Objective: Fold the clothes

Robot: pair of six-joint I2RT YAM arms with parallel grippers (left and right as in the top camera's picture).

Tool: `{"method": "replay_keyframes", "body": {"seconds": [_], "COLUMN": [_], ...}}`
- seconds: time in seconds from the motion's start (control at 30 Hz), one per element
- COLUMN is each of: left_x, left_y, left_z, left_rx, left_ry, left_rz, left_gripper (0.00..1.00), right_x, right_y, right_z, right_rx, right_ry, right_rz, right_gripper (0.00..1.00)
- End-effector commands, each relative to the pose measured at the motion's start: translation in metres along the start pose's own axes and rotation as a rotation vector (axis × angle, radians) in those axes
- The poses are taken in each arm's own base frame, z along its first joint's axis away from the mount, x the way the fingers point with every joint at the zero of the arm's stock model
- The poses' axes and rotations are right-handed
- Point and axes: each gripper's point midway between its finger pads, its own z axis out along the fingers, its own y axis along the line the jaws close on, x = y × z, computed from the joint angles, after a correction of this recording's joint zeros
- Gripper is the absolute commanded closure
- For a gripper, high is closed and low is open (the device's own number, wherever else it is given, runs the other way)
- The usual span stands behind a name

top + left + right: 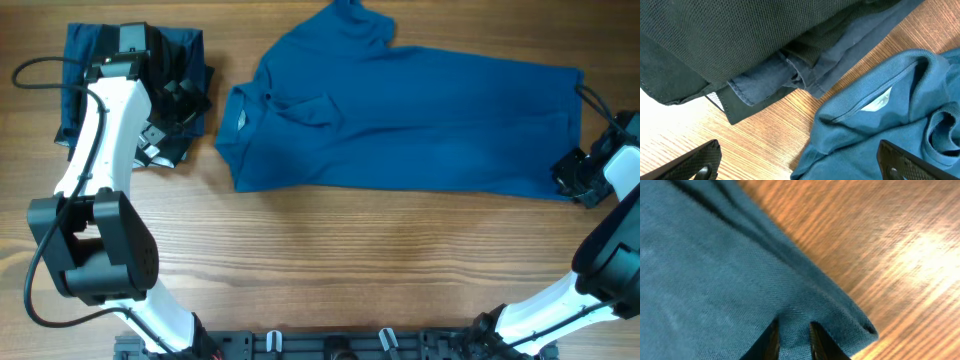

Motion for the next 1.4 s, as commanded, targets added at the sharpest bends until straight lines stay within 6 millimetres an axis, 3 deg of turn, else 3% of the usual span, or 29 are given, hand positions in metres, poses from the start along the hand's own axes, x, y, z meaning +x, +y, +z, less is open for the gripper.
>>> {"method": "replay_keyframes", "body": {"seconds": [0.0,0.17,0.23,0.3,0.37,0.43,0.53,0.57,0.6,0.67,0.77,0.8,0.83,0.87,0.97,1.13,1.2,1.27,1.37], "left_x": [-0.001,-0.001,-0.001,-0.001,-0.001,-0.001,-0.002,-0.012,-0.022,-0.037,-0.025,-0.012,-0.004,0.005,0.034,0.111,0.127,0.139,0.138], "left_y": [0.002,0.002,0.002,0.002,0.002,0.002,0.001,-0.007,-0.015,-0.027,-0.046,-0.064,-0.075,-0.085,-0.097,-0.101,-0.100,-0.088,-0.074], "left_z": [0.004,0.004,0.004,0.004,0.004,0.004,0.004,0.003,0.002,0.000,-0.002,-0.007,-0.011,-0.012,-0.008,0.024,0.039,0.062,0.078], "left_rx": [-0.003,-0.003,-0.003,-0.003,-0.003,-0.003,0.000,0.032,0.066,0.118,0.222,0.324,0.386,0.409,0.345,0.189,0.186,0.165,0.115], "left_ry": [0.009,0.009,0.009,0.009,0.009,0.009,0.006,-0.035,-0.078,-0.137,-0.068,-0.002,0.027,0.044,0.058,0.119,0.132,0.152,0.124], "left_rz": [-0.003,-0.003,-0.003,-0.003,-0.003,-0.003,-0.003,-0.003,-0.003,-0.002,0.022,0.088,0.132,0.162,0.237,0.378,0.370,0.328,0.324], "left_gripper": [0.00,0.00,0.00,0.00,0.00,0.00,0.00,0.00,0.00,0.00,0.00,0.19,0.65,0.92,0.96,0.96,0.96,0.96,0.96], "right_x": [0.018,-0.011,-0.023,-0.038,-0.061,-0.077,-0.106,-0.117,-0.122,-0.127,-0.127,-0.127,-0.127,-0.127,-0.127,-0.127,-0.127,-0.127,-0.127], "right_y": [-0.055,-0.071,-0.068,-0.047,-0.016,-0.009,-0.006,-0.005,-0.004,-0.004,-0.004,-0.004,-0.004,-0.004,-0.004,-0.004,-0.004,-0.004,-0.004], "right_z": [0.026,0.019,0.015,0.009,-0.015,-0.039,-0.092,-0.106,-0.110,-0.111,-0.111,-0.111,-0.111,-0.111,-0.111,-0.111,-0.111,-0.111,-0.111], "right_rx": [0.218,0.210,0.183,0.075,-0.073,-0.098,-0.109,-0.111,-0.113,-0.107,-0.108,-0.108,-0.108,-0.108,-0.108,-0.108,-0.108,-0.108,-0.108], "right_ry": [0.060,-0.002,-0.027,-0.044,-0.071,-0.104,-0.179,-0.218,-0.239,-0.263,-0.262,-0.262,-0.262,-0.262,-0.262,-0.262,-0.262,-0.262,-0.262], "right_rz": [0.064,0.131,0.116,0.064,0.021,0.017,0.003,-0.004,-0.025,-0.074,-0.072,-0.073,-0.073,-0.073,-0.073,-0.073,-0.073,-0.072,-0.073], "right_gripper": [0.79,0.78,0.75,0.64,0.46,0.35,0.19,0.06,0.01,0.00,0.01,0.01,0.00,0.01,0.00,0.01,0.01,0.01,0.01]}}
